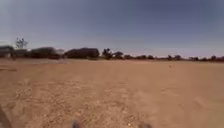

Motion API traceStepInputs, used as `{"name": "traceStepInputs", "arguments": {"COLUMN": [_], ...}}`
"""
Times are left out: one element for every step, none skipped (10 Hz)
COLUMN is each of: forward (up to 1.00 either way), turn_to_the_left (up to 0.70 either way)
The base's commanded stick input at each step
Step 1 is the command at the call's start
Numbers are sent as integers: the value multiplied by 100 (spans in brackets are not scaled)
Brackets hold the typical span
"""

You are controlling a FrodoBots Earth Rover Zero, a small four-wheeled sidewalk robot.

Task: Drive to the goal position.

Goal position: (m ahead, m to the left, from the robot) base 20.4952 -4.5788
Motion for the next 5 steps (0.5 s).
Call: {"name": "traceStepInputs", "arguments": {"forward": [70, 70, 70, 70, 70], "turn_to_the_left": [0, 0, 0, 0, 0]}}
